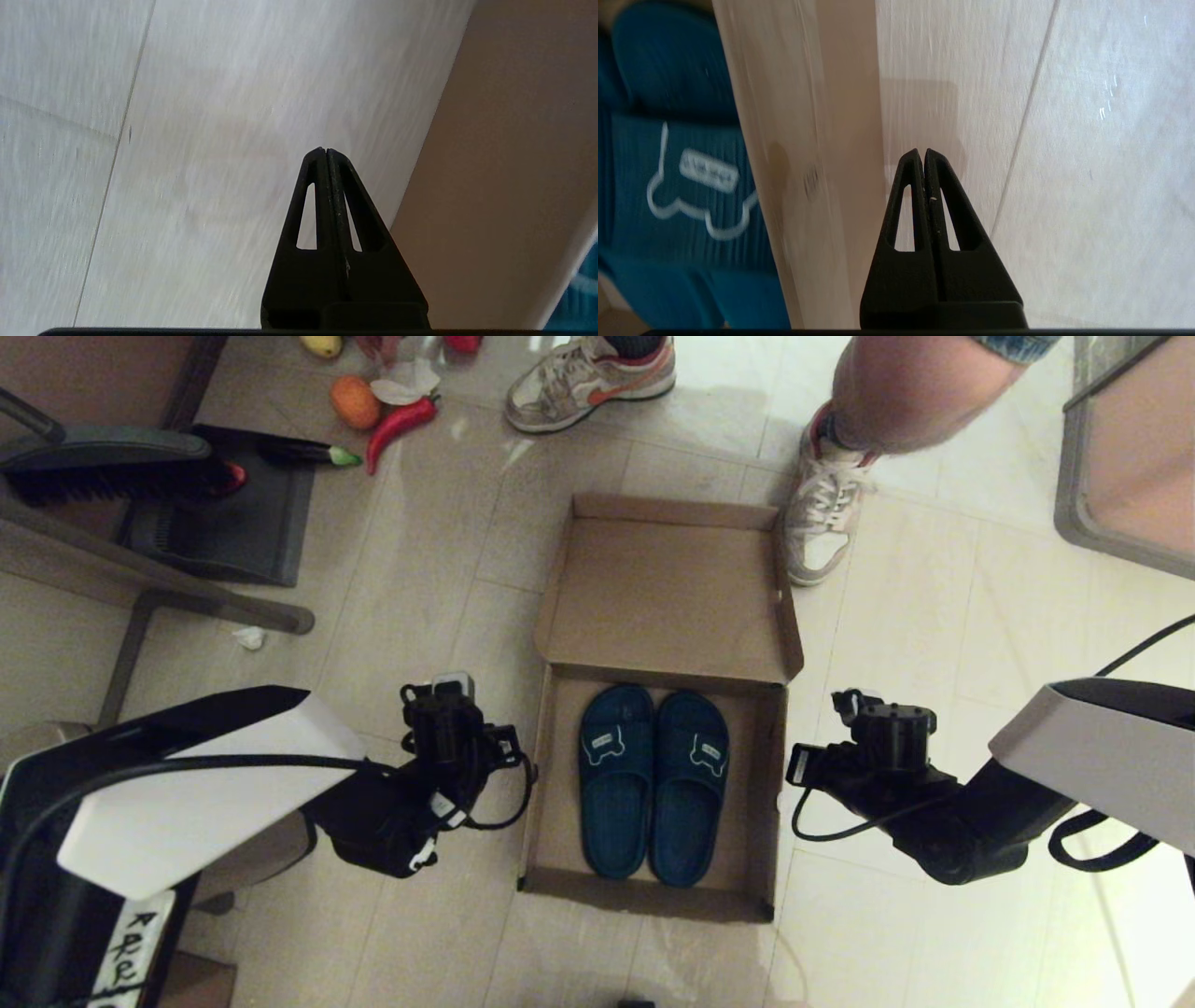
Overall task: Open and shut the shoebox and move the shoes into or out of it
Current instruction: Close the shoe box
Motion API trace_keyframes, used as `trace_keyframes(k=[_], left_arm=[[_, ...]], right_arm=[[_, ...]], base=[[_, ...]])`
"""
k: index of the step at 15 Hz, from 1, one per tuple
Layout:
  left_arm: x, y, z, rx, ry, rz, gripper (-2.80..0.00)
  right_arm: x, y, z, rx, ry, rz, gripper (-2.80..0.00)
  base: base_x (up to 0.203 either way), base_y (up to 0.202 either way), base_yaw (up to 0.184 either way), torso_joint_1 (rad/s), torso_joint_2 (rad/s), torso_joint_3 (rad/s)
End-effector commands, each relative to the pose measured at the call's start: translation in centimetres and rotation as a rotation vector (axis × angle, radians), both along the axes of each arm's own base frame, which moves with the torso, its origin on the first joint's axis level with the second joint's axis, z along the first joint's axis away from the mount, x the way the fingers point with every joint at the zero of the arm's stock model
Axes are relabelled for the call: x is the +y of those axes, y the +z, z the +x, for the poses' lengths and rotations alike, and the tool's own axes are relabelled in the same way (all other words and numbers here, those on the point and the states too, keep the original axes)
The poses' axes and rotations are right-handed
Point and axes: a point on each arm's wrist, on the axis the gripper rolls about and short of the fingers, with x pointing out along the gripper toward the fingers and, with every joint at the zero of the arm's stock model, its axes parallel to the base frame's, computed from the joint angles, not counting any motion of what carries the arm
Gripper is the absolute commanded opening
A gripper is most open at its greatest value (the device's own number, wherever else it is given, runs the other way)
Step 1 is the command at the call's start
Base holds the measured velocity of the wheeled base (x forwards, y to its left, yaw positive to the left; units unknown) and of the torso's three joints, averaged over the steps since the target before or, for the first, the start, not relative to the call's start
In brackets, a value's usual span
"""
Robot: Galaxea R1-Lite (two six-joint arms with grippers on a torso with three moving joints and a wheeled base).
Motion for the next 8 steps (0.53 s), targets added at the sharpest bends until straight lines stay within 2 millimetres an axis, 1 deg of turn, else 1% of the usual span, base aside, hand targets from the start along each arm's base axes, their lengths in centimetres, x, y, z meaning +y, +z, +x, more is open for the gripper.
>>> trace_keyframes(k=[1, 4, 6, 8], left_arm=[[-0.4, 1.2, 1.3, -0.056, -0.016, -0.026, -2.80], [-1.3, 2.8, 2.9, -0.088, -0.044, -0.043, -2.80], [-2.1, 2.1, 3.7, -0.076, -0.060, -0.040, -2.80], [-2.7, 1.5, 3.6, -0.059, -0.074, -0.034, -2.80]], right_arm=[[0.3, 0.2, 0.7, -0.019, 0.000, 0.004, -2.80], [1.0, 0.3, 1.0, -0.023, -0.001, -0.002, -2.80], [1.7, 0.2, 0.9, -0.018, 0.011, -0.004, -2.80], [2.2, 0.2, 0.8, -0.016, 0.024, -0.005, -2.80]], base=[[0.000, 0.000, 0.000, 0.000, 0.00, 0.000], [0.000, 0.000, 0.000, 0.000, 0.00, 0.000], [0.000, 0.000, 0.000, 0.000, 0.00, 0.000], [0.000, 0.000, 0.000, 0.000, 0.00, 0.000]])
